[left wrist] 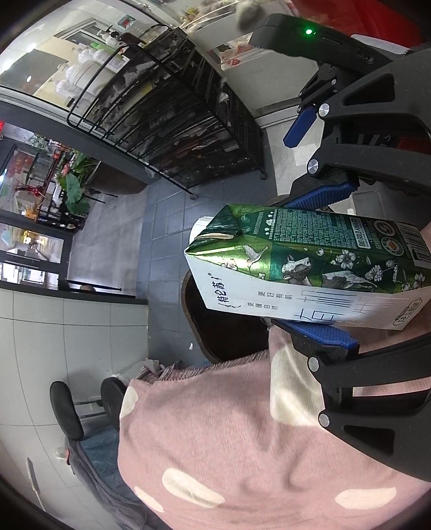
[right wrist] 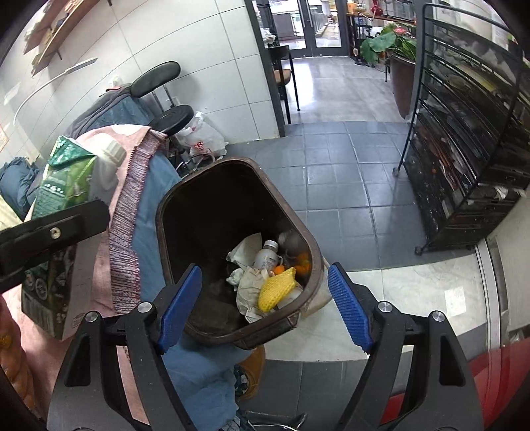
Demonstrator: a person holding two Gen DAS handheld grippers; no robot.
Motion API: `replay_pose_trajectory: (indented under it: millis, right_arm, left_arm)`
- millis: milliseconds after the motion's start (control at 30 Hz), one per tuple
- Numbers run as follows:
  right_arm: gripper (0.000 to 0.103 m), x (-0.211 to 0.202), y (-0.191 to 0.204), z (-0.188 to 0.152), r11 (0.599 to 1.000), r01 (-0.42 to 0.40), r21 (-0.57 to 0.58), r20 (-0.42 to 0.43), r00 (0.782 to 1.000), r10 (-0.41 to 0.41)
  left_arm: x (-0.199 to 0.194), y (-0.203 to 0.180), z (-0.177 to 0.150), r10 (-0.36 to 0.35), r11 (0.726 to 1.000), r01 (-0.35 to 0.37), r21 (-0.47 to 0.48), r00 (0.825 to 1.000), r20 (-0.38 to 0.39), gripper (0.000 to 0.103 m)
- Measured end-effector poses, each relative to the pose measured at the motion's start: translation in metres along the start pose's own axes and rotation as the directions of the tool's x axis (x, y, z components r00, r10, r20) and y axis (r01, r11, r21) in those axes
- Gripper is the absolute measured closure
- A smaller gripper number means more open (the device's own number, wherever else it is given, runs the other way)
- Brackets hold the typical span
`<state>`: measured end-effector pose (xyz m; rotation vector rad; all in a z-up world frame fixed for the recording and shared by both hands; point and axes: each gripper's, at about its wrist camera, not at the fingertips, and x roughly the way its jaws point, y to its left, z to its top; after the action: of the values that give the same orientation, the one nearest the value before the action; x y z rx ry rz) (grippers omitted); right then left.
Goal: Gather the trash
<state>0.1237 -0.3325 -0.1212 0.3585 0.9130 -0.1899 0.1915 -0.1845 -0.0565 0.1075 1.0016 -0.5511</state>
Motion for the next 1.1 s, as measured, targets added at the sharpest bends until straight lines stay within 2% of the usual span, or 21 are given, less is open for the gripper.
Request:
replay_pose_trajectory:
  millis: [167, 267, 333, 400, 600, 833, 933, 1100]
  right_arm:
    - [0.025, -0.004, -0.008, 0.002, 1.0, 0.002, 0.017, 0.008, 1.0, -0.002]
    - [0.025, -0.003, -0.011, 0.001, 1.0, 0.003, 0.026, 0.005, 1.0, -0.003]
    - [0.025, -0.002, -0.013, 0.0, 1.0, 0.002, 0.031, 0.001, 1.0, -0.002]
    - [0.025, -0.002, -0.014, -0.002, 0.999, 0.001, 0.032, -0.001, 1.0, -0.001]
    - [0.025, -0.003, -0.021, -0.002, 0.999, 0.006, 0.043, 0.0, 1.0, -0.006]
    - [0.025, -0.007, -0.022, -0.002, 0.999, 0.01, 0.041, 0.014, 1.0, -0.011]
    - [0.017, -0.009, -0.022, -0.001, 0.999, 0.015, 0.042, 0.021, 1.0, -0.016]
    - [0.016, -0.016, -0.021, 0.0, 0.999, 0.032, 0.033, 0.053, 0.998, -0.033]
  left_arm:
    - [0.017, -0.005, 0.005, 0.011, 1.0, -0.011, -0.007, 0.999, -0.03, 0.045]
    - [0.026, -0.008, 0.009, -0.008, 1.0, 0.008, -0.014, 0.998, -0.057, 0.044]
    - [0.028, -0.012, 0.01, 0.002, 1.0, -0.003, -0.006, 0.998, -0.055, 0.041]
    - [0.029, -0.014, 0.01, 0.023, 1.0, -0.023, 0.004, 0.999, -0.04, 0.03]
    - [0.031, -0.014, 0.007, 0.033, 0.999, -0.033, 0.009, 0.999, -0.036, 0.024]
    - [0.017, -0.013, 0.006, 0.029, 1.0, -0.029, 0.001, 0.999, 0.015, 0.015]
    - [0.006, -0.013, 0.003, 0.026, 1.0, -0.026, 0.004, 0.999, 0.041, 0.013]
    - [-0.022, -0.011, -0.003, 0.009, 1.0, -0.008, -0.005, 0.993, 0.115, 0.006]
